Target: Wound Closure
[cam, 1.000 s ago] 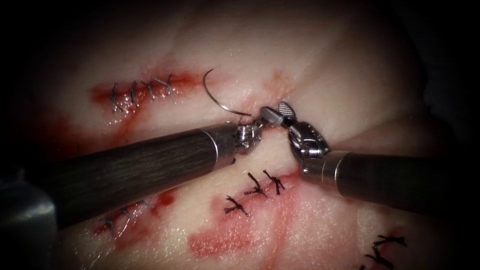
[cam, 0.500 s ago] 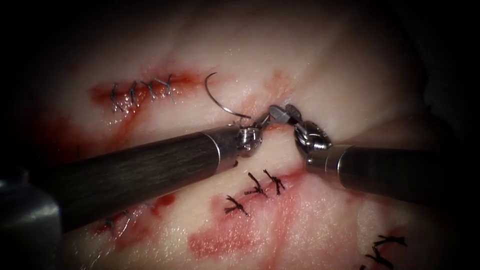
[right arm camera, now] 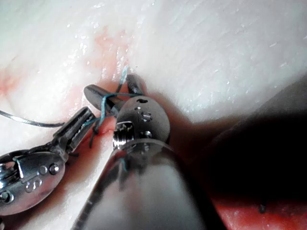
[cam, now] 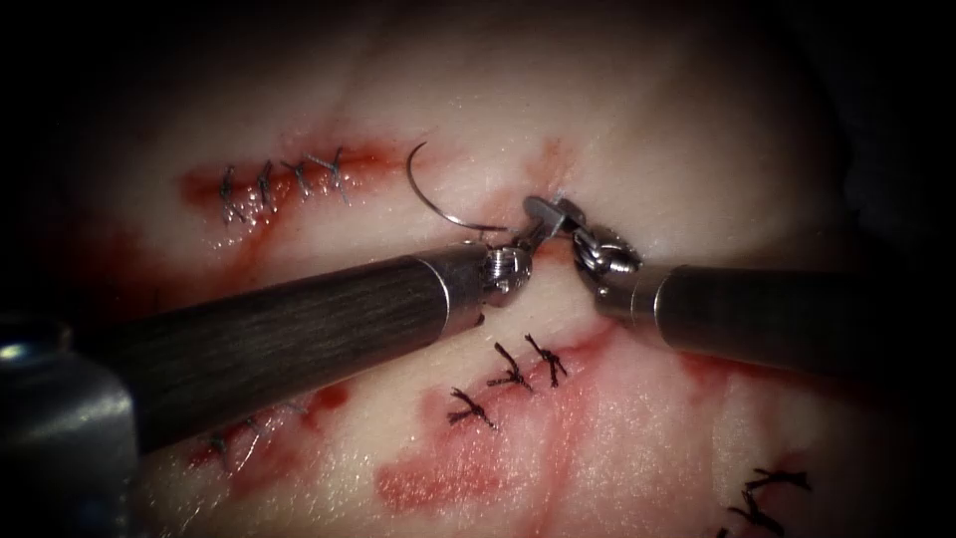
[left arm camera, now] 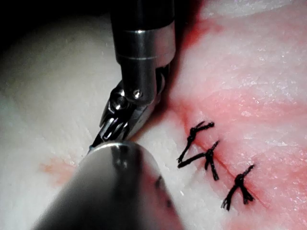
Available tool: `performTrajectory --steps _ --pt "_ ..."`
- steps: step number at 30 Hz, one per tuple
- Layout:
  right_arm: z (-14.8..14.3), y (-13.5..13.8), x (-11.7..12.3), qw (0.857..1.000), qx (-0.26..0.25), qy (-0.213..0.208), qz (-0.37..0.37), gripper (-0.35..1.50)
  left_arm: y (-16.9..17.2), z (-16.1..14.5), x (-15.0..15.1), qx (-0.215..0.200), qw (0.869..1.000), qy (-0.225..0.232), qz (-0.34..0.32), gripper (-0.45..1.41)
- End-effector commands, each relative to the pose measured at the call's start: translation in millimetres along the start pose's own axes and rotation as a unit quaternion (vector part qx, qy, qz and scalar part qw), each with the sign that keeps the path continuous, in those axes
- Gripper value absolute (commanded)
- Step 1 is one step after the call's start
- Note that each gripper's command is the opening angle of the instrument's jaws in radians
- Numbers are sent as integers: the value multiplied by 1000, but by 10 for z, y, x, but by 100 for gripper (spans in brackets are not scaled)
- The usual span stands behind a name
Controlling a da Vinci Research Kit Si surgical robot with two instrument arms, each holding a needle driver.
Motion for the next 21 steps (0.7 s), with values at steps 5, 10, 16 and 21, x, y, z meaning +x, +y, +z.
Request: performTrajectory --steps 5,10,16,21 --pt "9 -8 -5 998 2 2 -58 -35 0 7 3 0 1000 1 1 -45" --pt "7 -19 -3 995 8 19 -102 -35 1 6 1 -1 1000 1 5 -45" --pt "-5 -49 -6 986 18 22 -165 -35 -3 6 -10 -2 1000 0 6 -45" --pt "-25 -62 -11 966 58 16 -252 -35 -12 8 -28 -7 1000 -12 6 -45"
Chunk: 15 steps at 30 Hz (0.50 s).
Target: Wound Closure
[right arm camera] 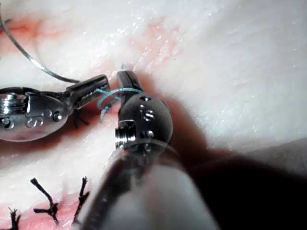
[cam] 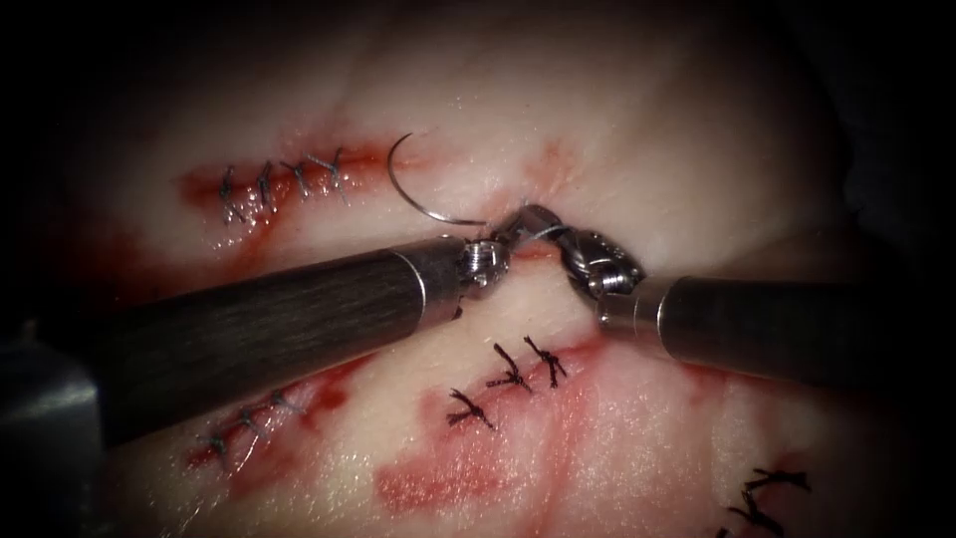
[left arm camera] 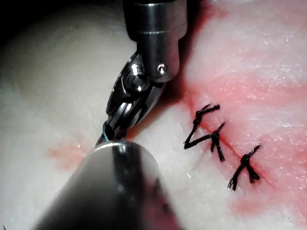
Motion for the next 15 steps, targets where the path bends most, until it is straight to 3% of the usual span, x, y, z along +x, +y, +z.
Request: performTrajectory --steps 1,2,4,15 --pt "1 -5 -4 999 13 10 -33 -35 -3 8 2 -1 1000 -1 0 -45" --pt "-5 -7 -1 993 43 30 -110 -35 -5 10 -5 -6 1000 -7 1 -45" --pt "-10 -9 1 985 69 38 -153 -35 -6 11 -10 -8 1000 -10 1 -45" --pt "-38 -36 6 969 136 58 -200 -35 -28 39 -30 -32 999 -39 -4 -45"
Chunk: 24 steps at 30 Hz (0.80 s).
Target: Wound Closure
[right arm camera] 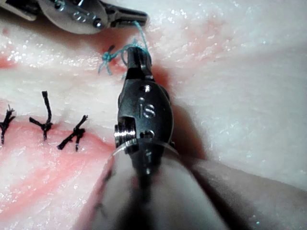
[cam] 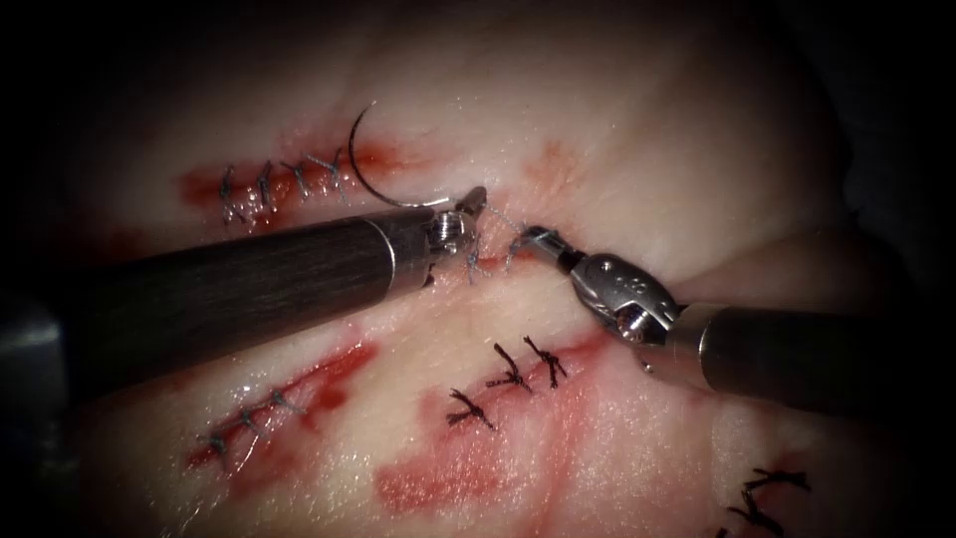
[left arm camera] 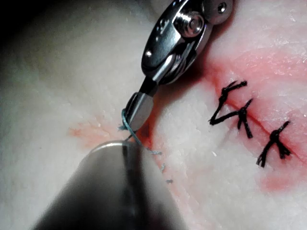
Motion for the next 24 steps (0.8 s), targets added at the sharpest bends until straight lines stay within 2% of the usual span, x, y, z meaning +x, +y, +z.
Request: performTrajectory --steps 1,10,15,20,24 --pt "9 -11 -5 1000 9 -5 -1 -35 -8 11 6 0 1000 3 -2 -45" --pt "3 -36 -20 996 73 -48 -18 -35 -73 51 28 -22 999 30 39 -45" --pt "-3 -58 -28 986 124 -102 -38 -35 -89 74 43 -29 997 34 62 -45" --pt "-9 -70 -38 978 146 -149 7 -35 -100 90 48 -28 997 36 63 -45" --pt "-11 -78 -39 969 141 -187 84 -35 -108 101 49 -27 997 36 68 -45"
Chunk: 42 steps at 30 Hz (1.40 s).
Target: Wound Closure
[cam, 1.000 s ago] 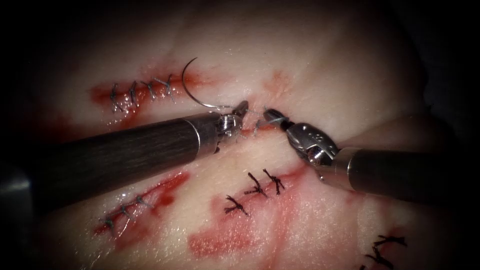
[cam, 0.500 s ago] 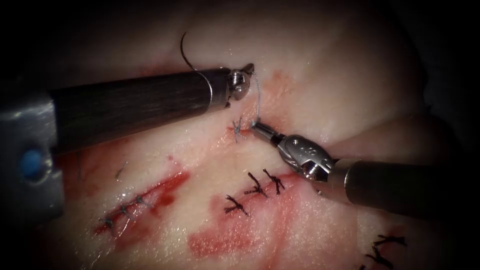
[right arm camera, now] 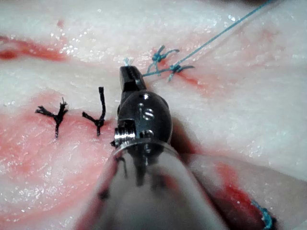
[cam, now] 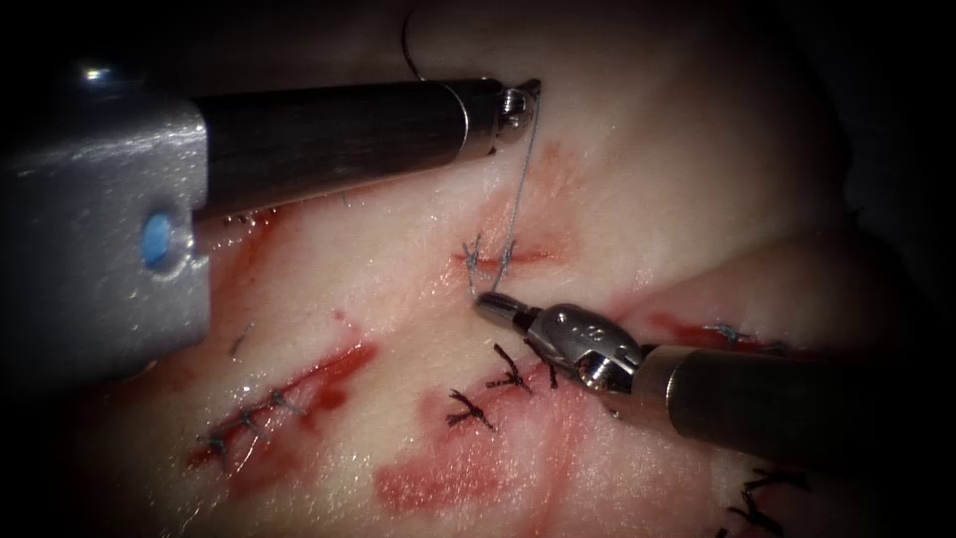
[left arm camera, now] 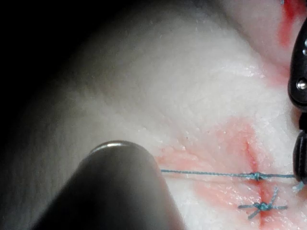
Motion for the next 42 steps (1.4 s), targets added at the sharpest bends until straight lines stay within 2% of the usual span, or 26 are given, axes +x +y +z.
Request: performTrajectory --steps 1,3,12,19,22,24,28,29,31,33,37,42 --pt "12 -9 0 999 -1 -15 31 -35 -8 10 3 2 1000 0 3 -45" --pt "15 -11 -6 996 -11 -43 72 -35 -11 19 1 5 1000 0 10 -45" --pt "14 -3 -22 986 -29 -107 123 -35 -13 40 -1 20 999 8 23 -45" --pt "13 -5 -21 985 -32 -114 128 -35 -6 41 4 23 999 8 26 -45" --pt "13 -5 -18 986 -34 -103 129 -35 -1 38 5 23 999 10 27 -45" --pt "13 -3 -13 988 -39 -71 134 -35 -1 33 3 21 999 13 28 -45" --pt "11 -2 -3 996 -30 -21 78 -35 -4 20 -1 29 999 11 26 -45" --pt "11 -2 -1 996 -33 -7 80 -32 -6 14 -2 39 999 11 24 -45" --pt "7 0 1 996 -44 14 83 31 -8 5 -4 46 999 9 21 -45" --pt "2 6 3 995 -52 22 85 83 -12 -13 -8 49 999 4 17 -45" --pt "-14 21 9 994 -53 39 91 103 -11 -41 -10 51 999 -3 15 -45" --pt "-36 38 25 991 -59 59 102 101 -7 -62 -8 50 999 -3 18 -45"
